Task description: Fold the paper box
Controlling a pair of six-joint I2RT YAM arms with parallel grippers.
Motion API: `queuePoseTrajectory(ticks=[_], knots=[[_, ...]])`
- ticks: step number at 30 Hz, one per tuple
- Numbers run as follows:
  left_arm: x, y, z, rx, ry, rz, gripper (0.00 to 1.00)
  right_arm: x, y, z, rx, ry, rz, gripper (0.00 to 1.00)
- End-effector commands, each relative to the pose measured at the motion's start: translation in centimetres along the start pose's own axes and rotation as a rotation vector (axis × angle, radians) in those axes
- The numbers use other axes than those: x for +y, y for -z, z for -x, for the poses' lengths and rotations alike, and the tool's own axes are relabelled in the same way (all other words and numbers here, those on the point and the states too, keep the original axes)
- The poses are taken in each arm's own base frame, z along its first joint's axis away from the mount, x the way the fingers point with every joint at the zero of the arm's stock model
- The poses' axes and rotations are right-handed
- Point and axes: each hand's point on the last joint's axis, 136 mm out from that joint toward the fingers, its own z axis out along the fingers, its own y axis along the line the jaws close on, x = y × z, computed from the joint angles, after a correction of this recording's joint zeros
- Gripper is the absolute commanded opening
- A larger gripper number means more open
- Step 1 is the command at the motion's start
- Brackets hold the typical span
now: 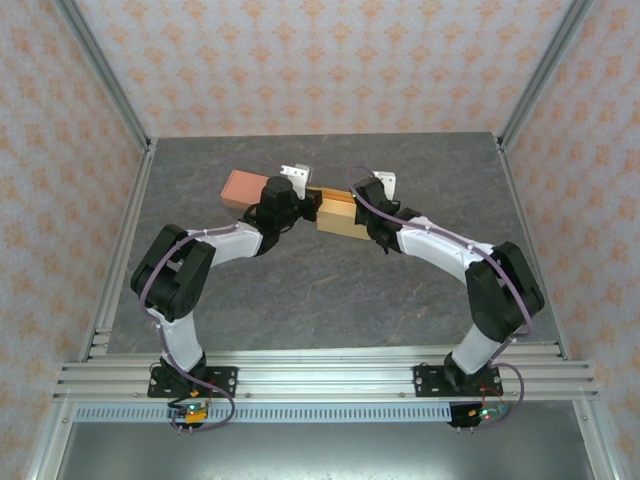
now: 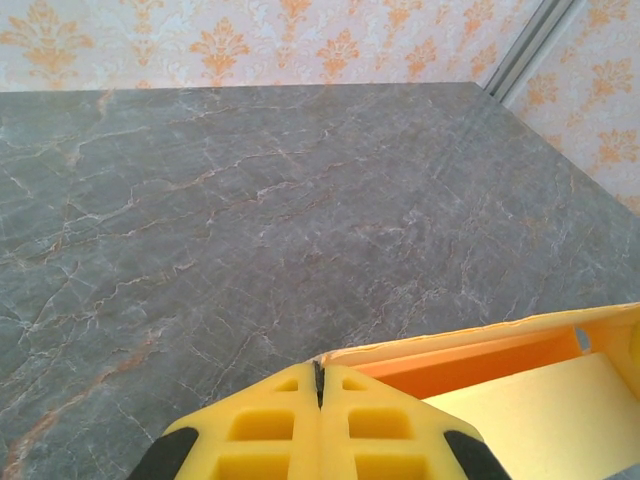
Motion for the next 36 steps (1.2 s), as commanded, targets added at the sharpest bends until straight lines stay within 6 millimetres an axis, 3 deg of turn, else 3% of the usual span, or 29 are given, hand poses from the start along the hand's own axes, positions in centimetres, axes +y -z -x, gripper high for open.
queuePoseTrajectory(ticks=[1, 12, 27, 36], knots=[[-2.8, 0.4, 1.2, 0.028, 0.068, -0.07, 0.0, 1.3, 0.8, 0.5, -0.013, -0.037, 0.07, 0.0], [-2.6, 0.4, 0.5, 0.138, 0.204, -0.026, 0.0, 1.2, 0.4, 0.5, -0.012, -0.011, 0.051, 0.0], [-3.0, 0.6, 2.5, 0.188, 0.186, 0.004, 0.0, 0.9, 0.4, 0.1, -0.011, 0.001, 0.037, 0.0], [-2.5, 1.0, -0.3, 0.197, 0.185, 0.001, 0.0, 0.5, 0.3, -0.2, -0.008, -0.002, 0.025, 0.0]])
